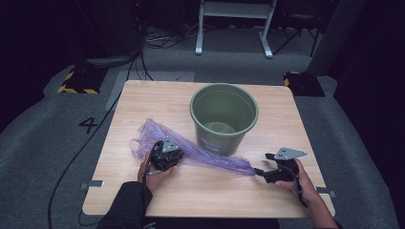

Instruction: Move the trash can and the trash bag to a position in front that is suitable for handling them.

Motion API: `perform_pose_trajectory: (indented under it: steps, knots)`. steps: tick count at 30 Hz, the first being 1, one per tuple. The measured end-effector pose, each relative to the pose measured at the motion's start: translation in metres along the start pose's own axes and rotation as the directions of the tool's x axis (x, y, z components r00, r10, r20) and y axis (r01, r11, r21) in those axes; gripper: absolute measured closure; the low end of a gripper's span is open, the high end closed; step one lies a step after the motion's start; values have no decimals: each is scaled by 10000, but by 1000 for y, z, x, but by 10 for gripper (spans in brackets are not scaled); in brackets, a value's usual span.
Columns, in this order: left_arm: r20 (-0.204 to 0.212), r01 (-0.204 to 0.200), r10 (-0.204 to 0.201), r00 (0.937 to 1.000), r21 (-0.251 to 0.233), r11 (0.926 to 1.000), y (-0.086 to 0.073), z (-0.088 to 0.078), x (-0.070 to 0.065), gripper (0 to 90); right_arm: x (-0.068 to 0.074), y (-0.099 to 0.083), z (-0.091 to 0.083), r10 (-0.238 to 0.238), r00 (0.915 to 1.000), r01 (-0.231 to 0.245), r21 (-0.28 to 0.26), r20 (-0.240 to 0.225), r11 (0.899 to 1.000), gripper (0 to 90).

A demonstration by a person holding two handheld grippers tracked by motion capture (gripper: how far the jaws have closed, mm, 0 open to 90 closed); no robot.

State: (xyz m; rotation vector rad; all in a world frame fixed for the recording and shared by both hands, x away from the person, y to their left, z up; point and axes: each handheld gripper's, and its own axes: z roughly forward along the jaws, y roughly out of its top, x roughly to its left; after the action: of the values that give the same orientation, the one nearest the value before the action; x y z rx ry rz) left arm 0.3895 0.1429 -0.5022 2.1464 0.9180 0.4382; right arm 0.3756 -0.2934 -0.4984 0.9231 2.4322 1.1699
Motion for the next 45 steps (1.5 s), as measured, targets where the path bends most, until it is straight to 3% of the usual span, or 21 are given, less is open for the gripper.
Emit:
perform_pose_trajectory:
  steps: [2, 3, 4, 7, 9, 14, 18, 22, 28, 31, 45]
  knots:
    - [74, 116, -116, 9999, 9, 9999, 0, 0, 1, 874, -2, -3, -5, -468, 9988, 465, 217, 147, 9987, 205]
    - [28, 142, -142, 9999, 14, 9999, -1, -1, 1, 881, -4, -5, -8, -427, 9990, 428, 47, -134, 9991, 178]
    - [-14, 114, -114, 9999, 13, 9999, -1, -1, 1, 883, -7, -7, -12, -199, 9995, 197, -92, -262, 9998, 183]
    - [-45, 120, -120, 9999, 3, 9999, -1, -2, 2, 884, -15, -12, -18, 6, 9996, -6, 12, 265, 10000, 182]
    - [-86, 75, -75, 9999, 4, 10000, -2, -2, 2, 885, -23, -15, -21, 462, 9979, -457, -121, 457, 9989, 184]
    - [-130, 155, -155, 9998, -6, 9999, -4, -4, 6, 885, -35, -20, -20, 998, 9889, -1003, -11, 1102, 9950, 199]
    - [-254, 290, -290, 9993, -11, 9996, -7, -8, 12, 888, -36, -19, -17, 938, 9862, -998, 378, 1361, 9943, 195]
    - [-433, 269, -267, 9987, 28, 9996, -11, -13, 19, 891, -34, -17, -14, 805, 9869, -874, 440, 1396, 9952, 179]
    - [-623, 573, -573, 9964, -17, 9984, -15, -17, 26, 893, -31, -15, -11, 488, 9885, -552, 409, 1433, 9976, 176]
    - [-673, 768, -779, 9947, -189, 9969, -16, -18, 27, 894, -32, -13, -9, 538, 9895, -601, 430, 1343, 9973, 175]
    - [-898, 1017, -1048, 9904, -380, 9941, -23, -27, 34, 895, -34, -11, -5, 589, 9922, -648, 507, 1102, 9966, 163]
